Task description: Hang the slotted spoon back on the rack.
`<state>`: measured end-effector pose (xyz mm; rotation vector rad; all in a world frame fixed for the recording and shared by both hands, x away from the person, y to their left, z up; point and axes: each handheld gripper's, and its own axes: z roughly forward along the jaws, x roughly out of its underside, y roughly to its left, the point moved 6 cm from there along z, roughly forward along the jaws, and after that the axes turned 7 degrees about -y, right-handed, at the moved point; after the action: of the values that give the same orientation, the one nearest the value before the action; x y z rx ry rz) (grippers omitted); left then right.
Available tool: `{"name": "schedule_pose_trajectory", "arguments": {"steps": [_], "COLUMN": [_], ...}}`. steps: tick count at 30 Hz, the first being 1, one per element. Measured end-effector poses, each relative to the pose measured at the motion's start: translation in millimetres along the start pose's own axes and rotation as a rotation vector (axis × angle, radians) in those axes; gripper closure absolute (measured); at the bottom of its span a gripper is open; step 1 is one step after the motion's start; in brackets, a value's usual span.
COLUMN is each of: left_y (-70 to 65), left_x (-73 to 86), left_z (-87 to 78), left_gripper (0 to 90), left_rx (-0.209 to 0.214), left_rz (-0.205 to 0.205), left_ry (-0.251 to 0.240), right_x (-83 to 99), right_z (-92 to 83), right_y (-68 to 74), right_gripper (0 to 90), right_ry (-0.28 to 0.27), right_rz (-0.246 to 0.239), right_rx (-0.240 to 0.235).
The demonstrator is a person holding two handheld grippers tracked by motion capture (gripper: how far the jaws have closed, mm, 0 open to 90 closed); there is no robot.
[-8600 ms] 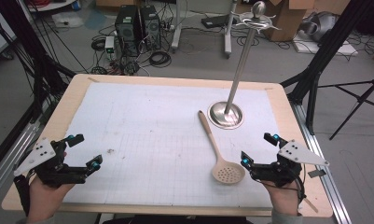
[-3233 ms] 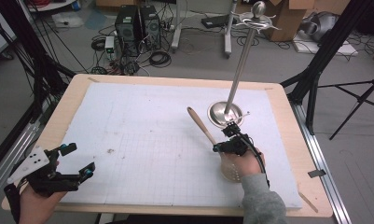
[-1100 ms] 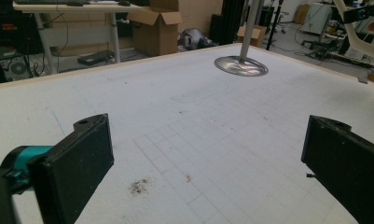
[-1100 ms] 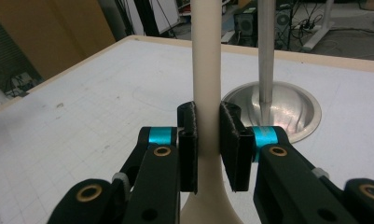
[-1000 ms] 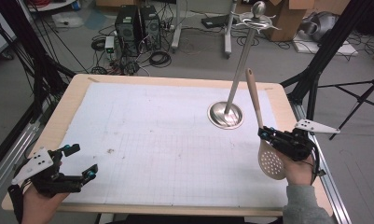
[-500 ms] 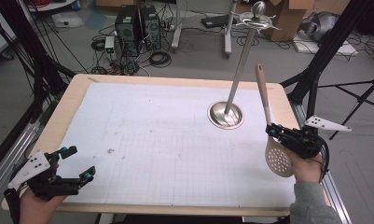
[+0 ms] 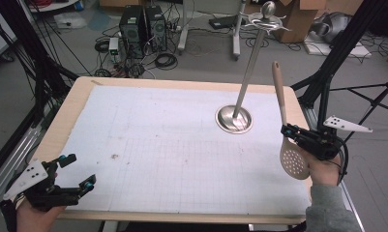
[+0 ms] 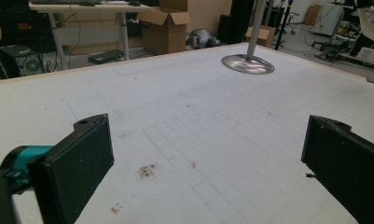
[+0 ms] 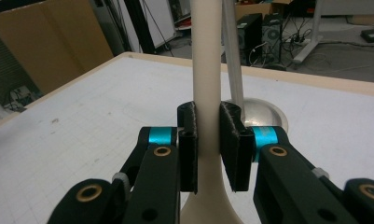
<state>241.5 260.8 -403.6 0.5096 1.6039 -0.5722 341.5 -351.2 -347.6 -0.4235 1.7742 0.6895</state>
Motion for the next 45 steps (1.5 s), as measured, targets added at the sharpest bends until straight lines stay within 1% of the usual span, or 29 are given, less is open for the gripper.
{"name": "schedule_pose_trajectory", "arguments": {"steps": [3,6,14,17,18,21,27,30,31,34,37,45], "left_y": [-0.4,-1.6,-1.0,-1.1,-1.6,-3.2,-2.7,-2.2,-2.2,-1.9,-1.4,-1.0], "left_x": [2.6,4.2,8.3,10.4,10.9,10.7,9.0,9.4,9.6,10.1,10.8,11.8], "left_z": [0.5,0.3,-1.9,-1.5,-1.1,-0.9,-3.5,-3.7,-3.6,-3.2,-3.1,-3.4], "left_gripper": [2.4,2.4,2.4,2.4,2.4,2.4,2.4,2.4,2.4,2.4,2.4,2.4], "left_rx": [-0.01,-0.006,-0.014,-0.026,-0.025,-0.016,-0.019,-0.018,-0.017,-0.018,-0.019,-0.018], "left_rz": [0.016,0.012,-0.002,0.016,0.021,0.023,0.013,0.01,0.009,0.007,0.005,0.005], "left_ry": [0.015,0.015,0.016,0.032,0.037,0.035,0.022,0.023,0.023,0.023,0.025,0.027], "right_x": [-1.9,-4.4,-13.1,-16.5,-17.6,-20.4,-24.9,-27.0,-27.4,-28.5,-30.3,-41.1], "right_z": [0.3,0.1,-3.7,-6.0,-6.4,-7.8,-9.4,-10.3,-10.6,-11.0,-11.8,-14.9], "right_y": [-2.3,-3.5,-9.0,-10.9,-12.3,-14.2,-15.6,-17.6,-18.0,-20.8,-22.6,-23.8], "right_gripper": [78.5,78.5,78.4,78.5,78.5,78.4,78.4,78.5,78.5,78.5,78.5,78.5], "right_ry": [0.003,-0.004,-0.014,-0.019,-0.023,-0.025,-0.025,-0.032,-0.031,-0.026,-0.031,-0.049], "right_rz": [-0.008,-0.009,-0.023,-0.019,-0.03,-0.026,-0.044,-0.052,-0.048,-0.058,-0.066,-0.072], "right_rx": [-0.002,-0.015,-0.058,-0.068,-0.068,-0.071,-0.08,-0.084,-0.085,-0.091,-0.103,-0.116]}}
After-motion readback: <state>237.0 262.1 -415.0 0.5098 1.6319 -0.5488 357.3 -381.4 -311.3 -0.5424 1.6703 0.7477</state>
